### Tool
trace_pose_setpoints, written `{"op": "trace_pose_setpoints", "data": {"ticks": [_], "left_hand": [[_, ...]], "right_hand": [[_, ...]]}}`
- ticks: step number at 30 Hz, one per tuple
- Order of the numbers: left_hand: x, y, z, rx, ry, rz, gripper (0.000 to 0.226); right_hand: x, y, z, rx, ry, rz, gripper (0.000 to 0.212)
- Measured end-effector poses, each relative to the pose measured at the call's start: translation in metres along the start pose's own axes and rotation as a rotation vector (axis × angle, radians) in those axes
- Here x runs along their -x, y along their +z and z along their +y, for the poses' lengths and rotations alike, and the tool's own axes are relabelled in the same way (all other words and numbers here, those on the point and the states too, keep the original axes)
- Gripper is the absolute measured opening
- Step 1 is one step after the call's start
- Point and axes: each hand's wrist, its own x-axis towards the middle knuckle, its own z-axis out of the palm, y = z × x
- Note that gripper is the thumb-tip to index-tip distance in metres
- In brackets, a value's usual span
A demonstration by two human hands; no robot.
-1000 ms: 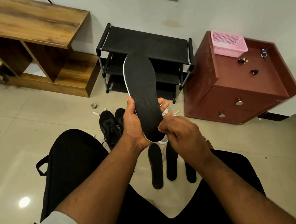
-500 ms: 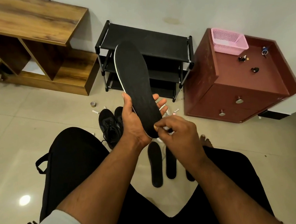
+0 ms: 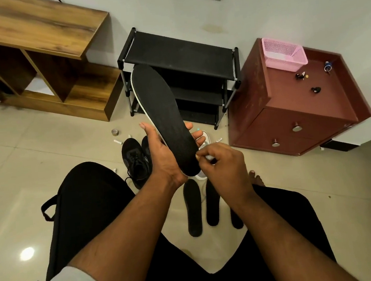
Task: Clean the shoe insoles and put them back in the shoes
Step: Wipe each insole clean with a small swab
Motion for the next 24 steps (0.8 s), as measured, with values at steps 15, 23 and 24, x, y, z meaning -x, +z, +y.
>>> {"op": "trace_pose_setpoints", "data": {"ticks": [15,23,24], "left_hand": [[-0.001,-0.009,0.001,0.032,-0.006,0.053,0.096],[-0.004,-0.014,-0.002,0.037,-0.031,0.091,0.096],[-0.003,-0.015,-0.002,0.049,-0.051,0.081,0.096]], "right_hand": [[0.007,0.004,0.003,0.043,0.008,-0.045,0.007],[0.015,0.014,-0.008,0.026,-0.085,-0.117,0.008],[0.013,0.014,-0.001,0.033,-0.039,-0.104,0.008]]}}
